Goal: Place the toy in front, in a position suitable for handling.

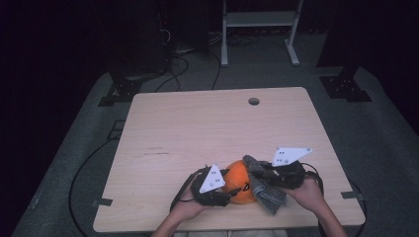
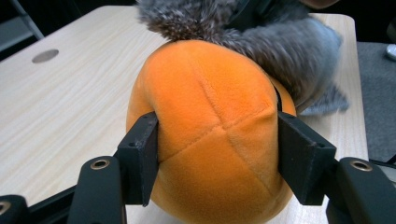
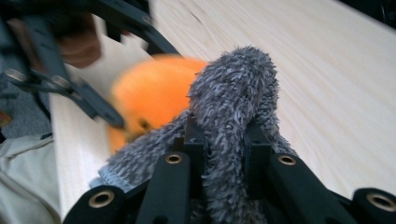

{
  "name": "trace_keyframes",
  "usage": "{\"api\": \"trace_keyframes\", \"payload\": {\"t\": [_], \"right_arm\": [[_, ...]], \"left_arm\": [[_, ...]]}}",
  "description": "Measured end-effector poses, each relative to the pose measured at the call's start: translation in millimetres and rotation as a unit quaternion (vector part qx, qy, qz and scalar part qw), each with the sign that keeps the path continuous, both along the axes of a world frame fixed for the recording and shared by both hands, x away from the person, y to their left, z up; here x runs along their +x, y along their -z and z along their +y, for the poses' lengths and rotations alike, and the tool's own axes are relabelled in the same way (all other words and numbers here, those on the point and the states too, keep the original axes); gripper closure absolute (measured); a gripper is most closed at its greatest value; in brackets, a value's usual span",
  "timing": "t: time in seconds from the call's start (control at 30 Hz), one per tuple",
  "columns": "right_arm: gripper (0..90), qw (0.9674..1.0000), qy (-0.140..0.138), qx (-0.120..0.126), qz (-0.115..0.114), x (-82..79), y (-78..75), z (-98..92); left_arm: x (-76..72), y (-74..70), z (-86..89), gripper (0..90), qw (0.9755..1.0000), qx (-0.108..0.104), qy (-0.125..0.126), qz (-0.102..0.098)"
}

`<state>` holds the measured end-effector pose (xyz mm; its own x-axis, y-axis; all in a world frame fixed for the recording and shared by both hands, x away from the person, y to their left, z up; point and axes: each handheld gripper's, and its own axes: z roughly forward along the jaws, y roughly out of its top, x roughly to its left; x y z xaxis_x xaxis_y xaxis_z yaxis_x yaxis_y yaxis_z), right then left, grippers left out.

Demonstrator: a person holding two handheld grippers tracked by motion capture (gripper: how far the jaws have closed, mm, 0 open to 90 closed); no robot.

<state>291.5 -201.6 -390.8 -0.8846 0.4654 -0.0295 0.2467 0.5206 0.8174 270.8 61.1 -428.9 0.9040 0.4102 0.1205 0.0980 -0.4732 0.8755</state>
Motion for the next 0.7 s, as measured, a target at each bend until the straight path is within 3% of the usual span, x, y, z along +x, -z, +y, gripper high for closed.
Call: {"api": "trace_keyframes", "payload": {"t": [0.03, 0.07, 0.1, 0.13, 0.17, 0.23, 0.3, 0.37, 0.4, 0.5, 0.57, 0.63, 0.7], "right_arm": [[76.0, 0.9999, 0.007, 0.007, 0.011, 2.8, 2.8, -3.5], [76.0, 0.9998, 0.010, 0.010, 0.015, 4.2, 4.0, -5.0], [76.1, 0.9997, 0.014, 0.012, 0.014, 3.5, 4.3, -3.9], [76.1, 0.9997, 0.016, 0.013, 0.012, 2.3, 4.5, -1.3], [76.1, 0.9997, 0.010, 0.016, 0.012, 1.0, 4.5, 1.4], [76.0, 0.9997, 0.000, 0.020, 0.012, -0.7, 4.2, 4.8], [76.0, 0.9998, 0.000, 0.017, 0.012, 0.0, 5.0, 4.1], [76.0, 0.9999, 0.012, -0.007, 0.006, 1.1, 6.2, 1.7], [76.0, 0.9995, 0.020, -0.023, 0.001, 1.9, 8.4, 0.0], [76.0, 0.9995, 0.025, -0.006, 0.018, 2.8, 11.9, -3.9], [75.9, 0.9999, 0.012, -0.008, 0.003, -1.7, 9.6, 4.0], [75.8, 0.9999, -0.011, 0.003, 0.003, -5.6, 8.2, 12.0], [75.7, 0.9998, -0.013, -0.013, -0.007, -7.7, 8.0, 16.7]], "left_arm": [[2.4, -1.0, 1.2, 34.5, 0.9999, -0.004, -0.002, 0.012], [5.5, -3.5, 1.4, 29.3, 0.9990, -0.022, -0.005, 0.039], [9.0, -6.2, 1.7, 21.6, 0.9956, -0.051, -0.008, 0.078], [11.7, -7.5, 2.2, 16.9, 0.9917, -0.075, -0.011, 0.104], [13.0, -7.4, 1.7, 16.4, 0.9905, -0.079, -0.020, 0.111], [13.7, -3.8, 2.0, 22.0, 0.9938, -0.051, -0.028, 0.094], [15.0, -1.2, 7.0, 27.1, 0.9927, -0.061, -0.030, 0.100], [15.3, -1.3, 9.2, 30.8, 0.9940, -0.050, -0.030, 0.093], [15.7, -1.4, 10.7, 31.1, 0.9940, -0.047, -0.028, 0.095], [17.8, -3.9, 11.0, 24.0, 0.9931, -0.051, -0.027, 0.102], [20.5, -6.5, 9.6, 15.9, 0.9917, -0.057, -0.039, 0.108], [22.3, -3.9, 7.9, 15.0, 0.9920, -0.045, -0.049, 0.108], [22.9, -0.1, 13.0, 24.0, 0.9928, -0.039, -0.047, 0.104]]}}
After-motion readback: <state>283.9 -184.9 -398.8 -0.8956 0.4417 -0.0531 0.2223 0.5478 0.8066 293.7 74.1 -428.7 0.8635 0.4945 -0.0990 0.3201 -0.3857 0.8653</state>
